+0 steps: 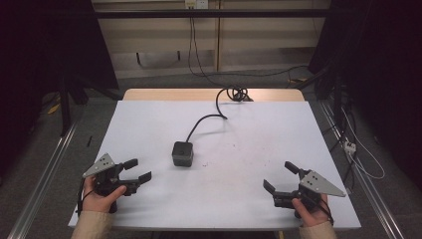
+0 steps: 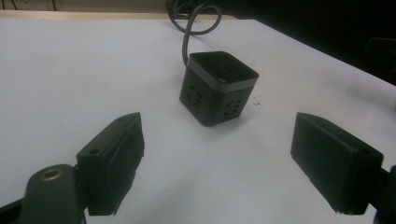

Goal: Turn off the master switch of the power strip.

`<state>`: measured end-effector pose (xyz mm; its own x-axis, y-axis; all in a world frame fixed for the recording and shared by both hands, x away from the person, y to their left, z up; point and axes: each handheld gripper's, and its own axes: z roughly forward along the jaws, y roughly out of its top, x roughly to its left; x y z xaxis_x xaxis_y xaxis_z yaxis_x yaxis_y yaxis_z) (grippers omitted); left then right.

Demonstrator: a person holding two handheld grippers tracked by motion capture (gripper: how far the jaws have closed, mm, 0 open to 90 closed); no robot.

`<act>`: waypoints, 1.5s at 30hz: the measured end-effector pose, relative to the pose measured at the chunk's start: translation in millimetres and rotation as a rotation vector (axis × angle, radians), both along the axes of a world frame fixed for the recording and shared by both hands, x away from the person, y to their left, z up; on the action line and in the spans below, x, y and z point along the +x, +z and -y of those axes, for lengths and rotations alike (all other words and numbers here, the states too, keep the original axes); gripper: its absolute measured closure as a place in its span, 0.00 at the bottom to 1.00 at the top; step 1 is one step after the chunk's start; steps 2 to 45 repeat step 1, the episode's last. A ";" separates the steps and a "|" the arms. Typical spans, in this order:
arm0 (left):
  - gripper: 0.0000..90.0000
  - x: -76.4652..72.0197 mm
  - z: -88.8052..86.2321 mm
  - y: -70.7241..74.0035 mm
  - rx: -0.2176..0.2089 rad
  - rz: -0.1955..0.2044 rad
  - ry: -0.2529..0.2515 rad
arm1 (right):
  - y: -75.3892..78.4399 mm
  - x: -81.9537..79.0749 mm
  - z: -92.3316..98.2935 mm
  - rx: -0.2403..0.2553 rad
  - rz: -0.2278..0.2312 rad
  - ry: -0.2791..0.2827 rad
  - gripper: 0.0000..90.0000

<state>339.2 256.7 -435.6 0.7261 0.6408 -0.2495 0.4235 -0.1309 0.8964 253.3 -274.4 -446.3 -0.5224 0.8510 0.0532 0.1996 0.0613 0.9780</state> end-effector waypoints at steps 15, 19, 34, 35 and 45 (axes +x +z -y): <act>0.19 0.6 -0.1 -0.3 0.000 -0.002 -0.001 | -0.3 0.5 0.1 0.000 -0.001 0.000 0.03; 0.19 0.6 -0.1 -0.3 0.000 -0.002 -0.001 | -0.3 0.5 0.1 0.000 -0.001 0.000 0.03; 0.19 0.6 -0.1 -0.3 0.000 -0.002 -0.001 | -0.3 0.5 0.1 0.000 -0.001 0.000 0.03; 0.19 0.6 -0.1 -0.3 0.000 -0.002 -0.001 | -0.3 0.5 0.1 0.000 -0.001 0.000 0.03; 0.19 0.6 -0.1 -0.3 0.000 -0.002 -0.001 | -0.3 0.5 0.1 0.000 -0.001 0.000 0.03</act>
